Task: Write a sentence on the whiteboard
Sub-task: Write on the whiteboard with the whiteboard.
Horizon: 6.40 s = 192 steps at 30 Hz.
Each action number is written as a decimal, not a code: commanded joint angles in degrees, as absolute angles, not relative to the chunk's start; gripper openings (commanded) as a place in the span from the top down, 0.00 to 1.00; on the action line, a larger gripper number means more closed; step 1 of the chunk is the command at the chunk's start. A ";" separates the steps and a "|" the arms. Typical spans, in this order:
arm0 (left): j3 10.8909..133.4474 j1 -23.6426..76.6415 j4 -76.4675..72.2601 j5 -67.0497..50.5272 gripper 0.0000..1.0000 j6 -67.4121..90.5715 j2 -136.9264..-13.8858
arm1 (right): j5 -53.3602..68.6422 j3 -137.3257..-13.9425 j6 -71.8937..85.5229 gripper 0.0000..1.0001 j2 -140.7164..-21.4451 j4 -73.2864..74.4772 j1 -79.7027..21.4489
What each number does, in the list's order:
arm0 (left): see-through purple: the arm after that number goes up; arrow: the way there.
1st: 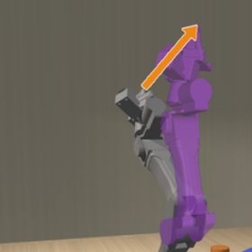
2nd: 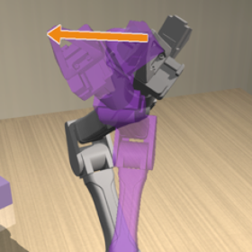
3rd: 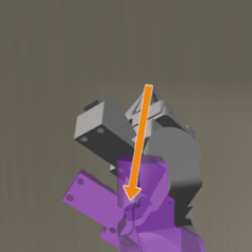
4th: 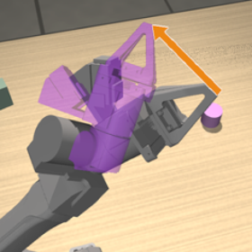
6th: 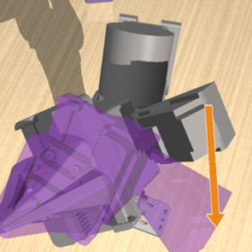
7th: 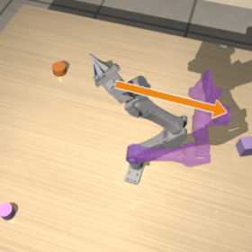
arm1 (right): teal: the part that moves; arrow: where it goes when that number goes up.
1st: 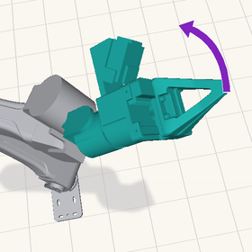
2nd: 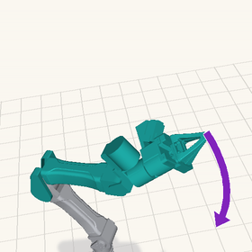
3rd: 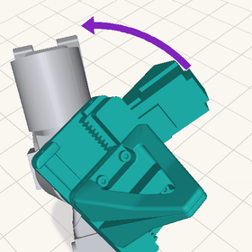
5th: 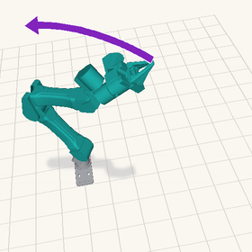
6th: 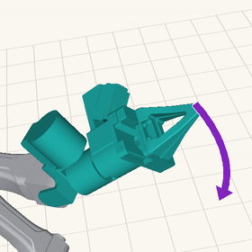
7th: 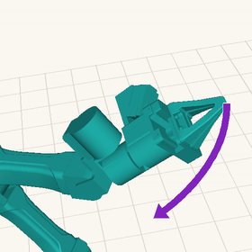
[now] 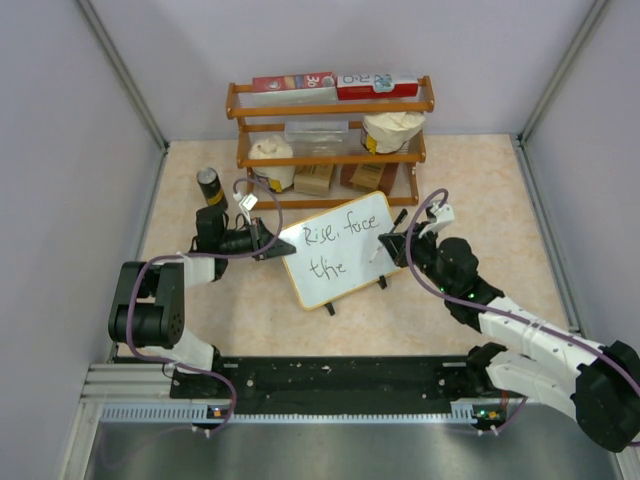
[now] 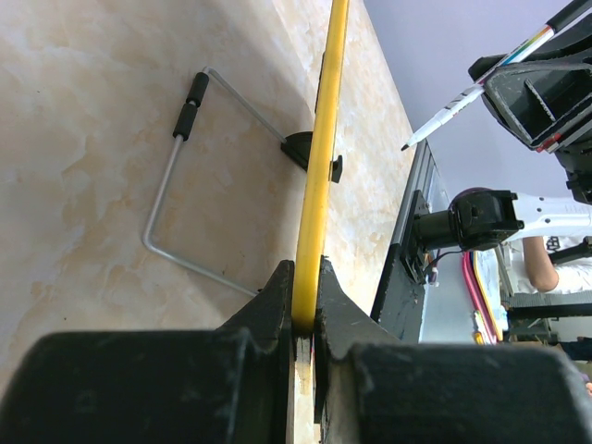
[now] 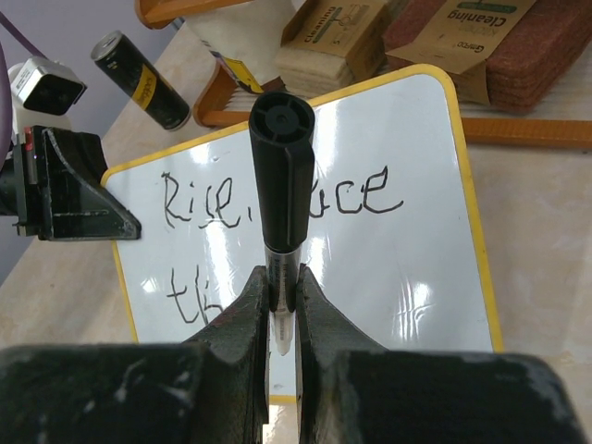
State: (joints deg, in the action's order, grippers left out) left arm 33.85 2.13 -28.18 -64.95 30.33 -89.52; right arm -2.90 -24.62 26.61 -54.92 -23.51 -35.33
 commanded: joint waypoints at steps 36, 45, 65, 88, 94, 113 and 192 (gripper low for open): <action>30.67 0.53 -24.70 -53.70 1.00 25.05 -90.79 | -7.55 -29.36 23.21 1.00 -63.98 -33.65 -37.70; 30.67 0.53 -24.87 -53.79 1.00 25.05 -90.70 | -12.56 -26.10 22.32 1.00 -69.60 -46.31 -40.52; 30.76 0.53 -24.96 -54.05 1.00 25.14 -90.97 | -14.15 -25.84 23.20 1.00 -73.83 -46.05 -41.22; 30.85 0.53 -24.87 -54.32 1.00 25.14 -91.14 | -10.81 -25.84 25.31 1.00 -76.73 -45.18 -41.22; 30.85 0.53 -24.87 -54.32 1.00 25.14 -91.23 | -10.11 -25.23 25.49 1.00 -76.03 -43.33 -41.13; 30.94 0.53 -24.79 -54.32 1.00 25.14 -91.23 | -13.18 -24.61 25.14 1.00 -74.97 -40.17 -41.22; 30.94 0.53 -24.79 -54.75 1.00 25.14 -91.49 | -12.31 -29.53 25.75 1.00 -75.24 -34.10 -38.50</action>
State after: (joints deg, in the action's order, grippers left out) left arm 32.88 2.02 -29.85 -65.10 31.11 -89.47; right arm -12.32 -30.61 25.96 -76.05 -35.11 -38.85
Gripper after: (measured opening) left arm 0.073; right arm 0.062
